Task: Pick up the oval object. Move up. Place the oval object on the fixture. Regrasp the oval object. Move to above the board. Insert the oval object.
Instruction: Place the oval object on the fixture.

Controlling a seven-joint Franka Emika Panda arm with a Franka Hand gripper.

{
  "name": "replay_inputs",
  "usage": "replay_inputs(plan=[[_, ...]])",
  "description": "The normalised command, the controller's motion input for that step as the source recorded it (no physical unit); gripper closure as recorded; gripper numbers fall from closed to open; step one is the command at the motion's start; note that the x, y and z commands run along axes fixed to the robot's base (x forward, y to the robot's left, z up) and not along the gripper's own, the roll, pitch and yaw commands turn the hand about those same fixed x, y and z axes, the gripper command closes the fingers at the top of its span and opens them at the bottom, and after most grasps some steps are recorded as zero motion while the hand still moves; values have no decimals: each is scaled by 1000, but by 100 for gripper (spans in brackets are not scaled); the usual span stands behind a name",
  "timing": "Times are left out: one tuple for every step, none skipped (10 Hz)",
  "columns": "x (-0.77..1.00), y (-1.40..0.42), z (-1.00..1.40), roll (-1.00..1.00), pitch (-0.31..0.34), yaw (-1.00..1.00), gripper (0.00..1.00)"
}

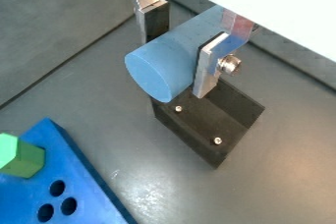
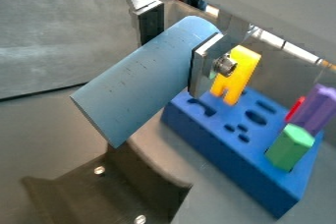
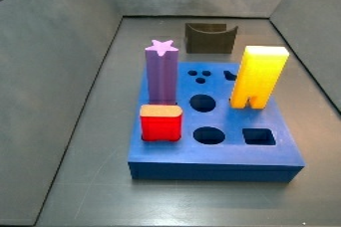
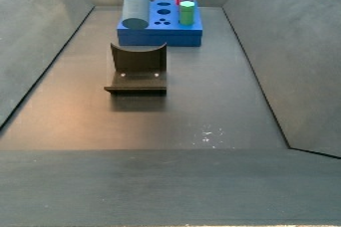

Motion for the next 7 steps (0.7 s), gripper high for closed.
replay_inputs(plan=[[88,38,-20,-629,95,-75,100],[83,44,-24,-354,79,-93,100],[132,133,-1000,-1000,167,-30,100],[134,137,-1000,-1000,160,-50,100],[145,139,-1000,-970,185,-92,100],[158,137,-1000,-770,181,-123,100],[180,147,-1000,-338,115,-190,100]])
